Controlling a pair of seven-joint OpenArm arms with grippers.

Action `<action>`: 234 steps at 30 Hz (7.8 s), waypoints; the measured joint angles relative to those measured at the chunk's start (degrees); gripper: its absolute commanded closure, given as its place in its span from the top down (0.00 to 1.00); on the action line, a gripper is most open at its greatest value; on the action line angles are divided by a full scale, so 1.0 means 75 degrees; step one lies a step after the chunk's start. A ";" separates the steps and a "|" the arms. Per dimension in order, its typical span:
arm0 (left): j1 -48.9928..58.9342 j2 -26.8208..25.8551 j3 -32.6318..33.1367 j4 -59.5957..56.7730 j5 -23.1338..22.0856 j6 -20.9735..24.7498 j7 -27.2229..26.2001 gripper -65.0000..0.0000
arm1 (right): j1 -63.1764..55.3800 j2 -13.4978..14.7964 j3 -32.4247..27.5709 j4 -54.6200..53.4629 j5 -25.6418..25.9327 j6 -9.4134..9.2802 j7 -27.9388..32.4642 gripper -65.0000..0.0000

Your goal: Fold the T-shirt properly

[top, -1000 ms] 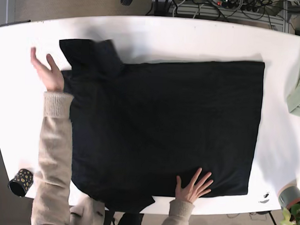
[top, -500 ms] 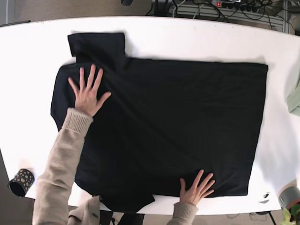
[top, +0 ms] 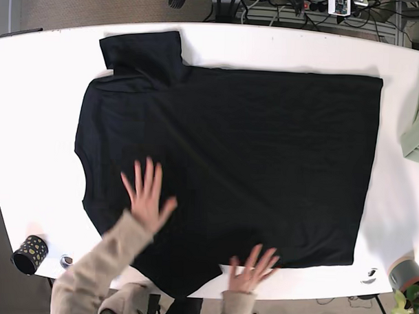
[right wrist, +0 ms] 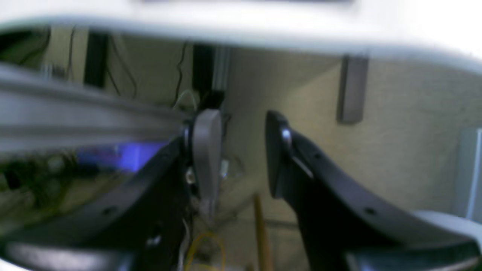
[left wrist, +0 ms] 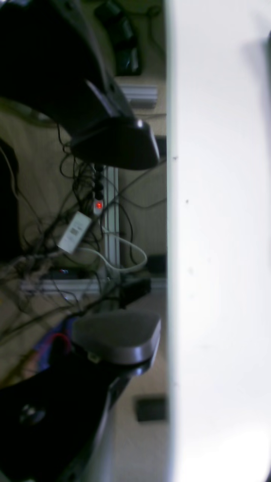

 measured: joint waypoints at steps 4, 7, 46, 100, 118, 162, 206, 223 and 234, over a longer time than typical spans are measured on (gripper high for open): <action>-0.0411 -0.0052 -0.0364 0.0003 -0.0583 0.0090 -0.0067 0.83 | 0.0402 0.0198 -0.0026 0.0087 0.0933 0.0009 0.0044 0.29; -0.0641 -0.0085 -0.0577 0.0003 -0.0918 0.0079 -0.0038 0.83 | 0.0580 0.0554 -0.0023 0.0105 0.1626 0.0073 0.0032 0.30; -0.2757 -0.1845 -0.1469 -0.0064 -0.4809 -0.0804 0.2311 0.87 | 0.4383 0.0717 0.3695 -0.1760 0.5581 0.1979 -0.7461 0.55; -0.3620 -0.1821 -0.1964 -0.2116 -0.5569 -0.0877 0.2256 0.97 | 0.4986 0.0504 0.2410 -0.2451 0.5546 0.2087 -0.7396 0.00; -0.3873 -0.1836 -0.2833 -0.3054 -0.5820 -0.1751 0.2868 0.96 | 0.4986 0.0501 0.2410 -0.2451 0.5549 0.2087 -0.7396 0.00; -0.4173 -0.1746 -0.2821 -0.2643 -0.5826 -0.1784 0.4103 0.01 | 0.4272 0.0478 0.2410 -0.1099 0.5587 0.2119 -0.7388 0.00; -0.7134 -0.1387 -0.2527 -0.1064 -0.4943 -0.3258 0.6137 0.01 | 0.6120 0.0286 0.2920 -0.0201 0.6231 0.2087 -0.7927 0.00; -0.8900 -0.1113 -0.2463 -0.2428 -0.3841 -0.3246 0.6175 0.01 | 0.9192 0.1690 0.2084 -0.3203 0.5502 0.2142 -0.8306 0.00; -0.9710 -0.0994 -0.2457 -0.3255 -0.3223 -0.3258 0.6164 0.01 | 1.0605 0.1772 0.1923 -0.4829 0.5520 0.2116 -0.8271 0.00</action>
